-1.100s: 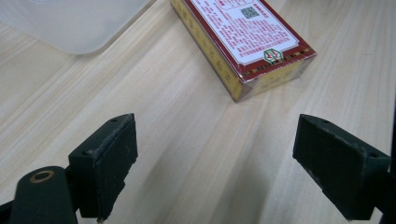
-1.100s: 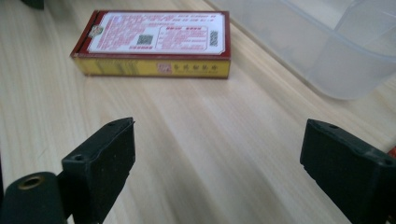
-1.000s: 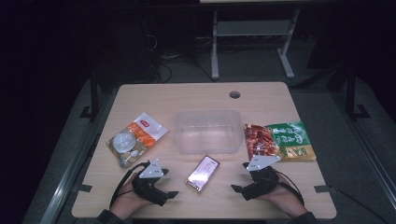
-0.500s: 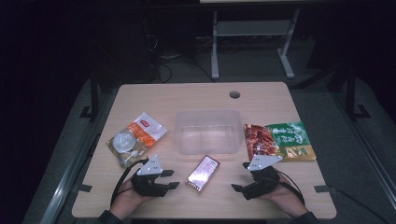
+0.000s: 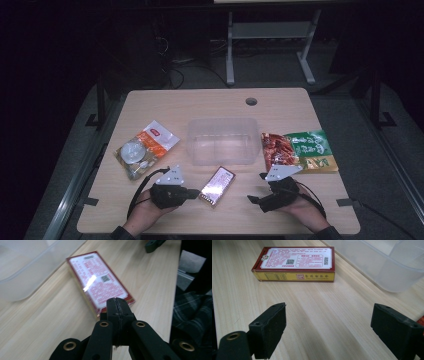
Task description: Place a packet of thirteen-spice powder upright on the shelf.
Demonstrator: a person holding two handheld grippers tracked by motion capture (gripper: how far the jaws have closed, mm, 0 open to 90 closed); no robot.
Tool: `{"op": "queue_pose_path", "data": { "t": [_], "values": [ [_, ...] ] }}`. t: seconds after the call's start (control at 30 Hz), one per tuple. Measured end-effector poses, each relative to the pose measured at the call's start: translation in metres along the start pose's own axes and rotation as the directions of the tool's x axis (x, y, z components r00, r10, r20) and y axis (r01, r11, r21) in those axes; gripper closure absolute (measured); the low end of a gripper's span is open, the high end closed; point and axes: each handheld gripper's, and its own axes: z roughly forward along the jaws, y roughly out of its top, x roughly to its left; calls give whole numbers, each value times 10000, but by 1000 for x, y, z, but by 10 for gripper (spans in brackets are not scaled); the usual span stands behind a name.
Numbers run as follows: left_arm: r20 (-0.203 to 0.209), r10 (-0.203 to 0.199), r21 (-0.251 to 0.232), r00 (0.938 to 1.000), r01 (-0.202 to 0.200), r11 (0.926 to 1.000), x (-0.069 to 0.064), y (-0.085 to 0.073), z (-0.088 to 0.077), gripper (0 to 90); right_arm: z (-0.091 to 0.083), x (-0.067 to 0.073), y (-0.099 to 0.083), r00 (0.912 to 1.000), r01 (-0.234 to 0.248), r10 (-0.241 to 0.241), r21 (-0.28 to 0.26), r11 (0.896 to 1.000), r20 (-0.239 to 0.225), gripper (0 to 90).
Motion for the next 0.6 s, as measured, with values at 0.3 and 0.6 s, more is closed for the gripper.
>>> {"op": "queue_pose_path", "data": {
  "t": [0.3,0.6],
  "values": [
    [603,406,109,9974,-413,9991,-13,15,27,898,0,-1,0,9999,-103,105,-193,9998,89,126],
    [847,618,390,9945,-653,9971,-24,22,56,898,0,-3,0,9998,-105,109,-220,9997,185,126]
  ]
}}
